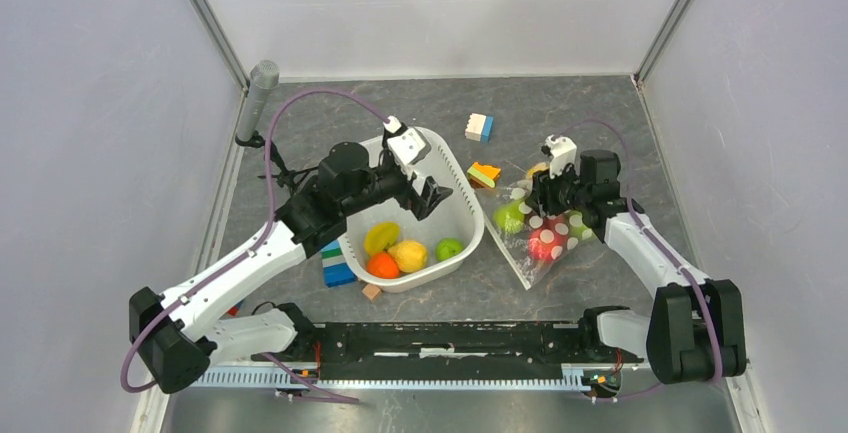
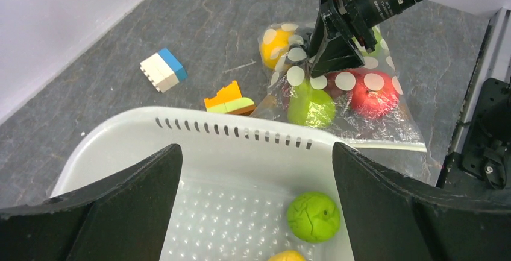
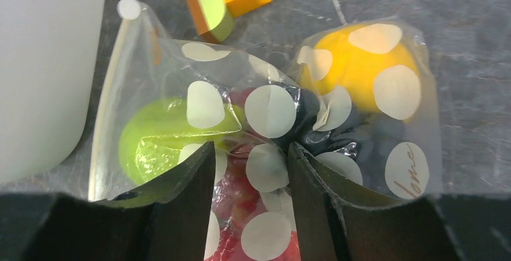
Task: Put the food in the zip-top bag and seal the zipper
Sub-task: Place the zipper food storage bag at the center of the board, then reset both arms
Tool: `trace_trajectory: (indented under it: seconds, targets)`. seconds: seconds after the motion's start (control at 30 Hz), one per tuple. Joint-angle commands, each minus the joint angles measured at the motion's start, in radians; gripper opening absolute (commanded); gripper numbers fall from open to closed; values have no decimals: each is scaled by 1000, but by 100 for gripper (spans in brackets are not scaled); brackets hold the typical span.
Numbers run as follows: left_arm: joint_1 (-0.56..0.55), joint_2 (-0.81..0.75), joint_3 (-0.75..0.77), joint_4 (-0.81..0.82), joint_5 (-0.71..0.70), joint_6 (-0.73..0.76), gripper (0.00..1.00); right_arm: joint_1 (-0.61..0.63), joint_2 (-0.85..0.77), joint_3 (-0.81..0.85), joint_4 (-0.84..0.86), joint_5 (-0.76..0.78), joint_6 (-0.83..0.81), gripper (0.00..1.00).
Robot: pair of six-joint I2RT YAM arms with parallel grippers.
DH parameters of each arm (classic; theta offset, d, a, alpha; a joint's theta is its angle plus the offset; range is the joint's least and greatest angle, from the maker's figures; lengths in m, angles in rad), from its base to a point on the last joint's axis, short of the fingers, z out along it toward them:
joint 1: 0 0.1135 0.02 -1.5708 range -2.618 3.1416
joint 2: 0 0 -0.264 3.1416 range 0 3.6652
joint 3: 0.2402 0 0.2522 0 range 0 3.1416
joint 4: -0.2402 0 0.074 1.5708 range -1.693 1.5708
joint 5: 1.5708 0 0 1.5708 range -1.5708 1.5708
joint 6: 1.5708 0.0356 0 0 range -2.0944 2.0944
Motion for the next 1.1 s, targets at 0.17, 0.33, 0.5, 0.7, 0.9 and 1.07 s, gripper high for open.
trace_trajectory:
  seconds: [0.17,0.33,0.5,0.7,0.9,1.07]
  targets:
    - [5,-96,-88,9,-28,-91,100,77,-100,-125,-44,-60,-19,56]
    - [5,-154,-117,-18,-117,-173,100,83,-273,-141,23,-64,2,67]
    - [5,-223,-154,-52,-196,-205,100,83,-458,-167,111,-1,36,79]
    - [5,-333,-229,-74,-391,-264,100,83,-615,-246,213,318,105,89]
    - [5,-445,-282,-99,-549,-267,100,82,-718,-337,253,682,211,98]
    - [5,-453,-270,-136,-674,-263,100,81,-717,-351,229,874,244,98]
